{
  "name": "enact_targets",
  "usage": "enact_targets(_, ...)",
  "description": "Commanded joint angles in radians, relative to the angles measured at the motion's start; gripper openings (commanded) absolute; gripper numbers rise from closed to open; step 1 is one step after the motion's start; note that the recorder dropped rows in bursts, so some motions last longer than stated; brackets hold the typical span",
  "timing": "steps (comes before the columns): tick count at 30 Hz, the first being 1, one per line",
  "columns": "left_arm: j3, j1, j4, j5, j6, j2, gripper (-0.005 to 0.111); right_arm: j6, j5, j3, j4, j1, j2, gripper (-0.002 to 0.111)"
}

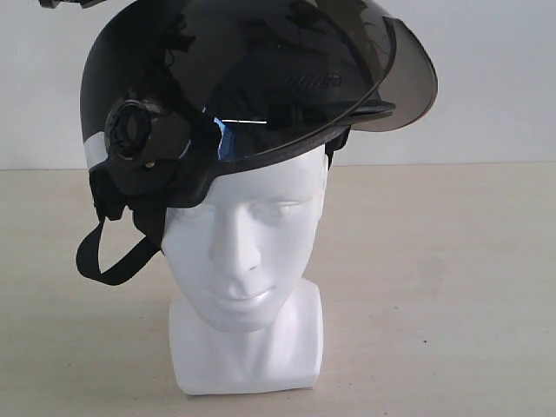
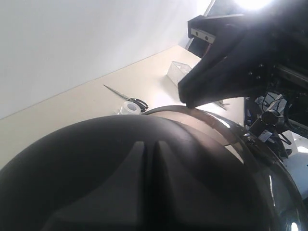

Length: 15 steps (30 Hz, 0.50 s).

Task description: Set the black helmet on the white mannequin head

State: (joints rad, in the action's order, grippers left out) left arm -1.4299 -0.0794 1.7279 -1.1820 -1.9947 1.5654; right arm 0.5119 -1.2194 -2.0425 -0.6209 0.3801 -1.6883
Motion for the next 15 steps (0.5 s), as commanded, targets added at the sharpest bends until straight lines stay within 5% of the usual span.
enact_targets(1, 0.000, -0.002, 0.017, -0.039, -0.009, -0.012, 0.004, 0.004, -0.002, 0.029, 0.007, 0.016, 0.002, 0.000)
enact_targets(15, 0.000, -0.002, 0.017, -0.039, -0.017, -0.017, 0.004, -0.037, -0.002, 0.057, 0.019, 0.039, 0.006, 0.000)
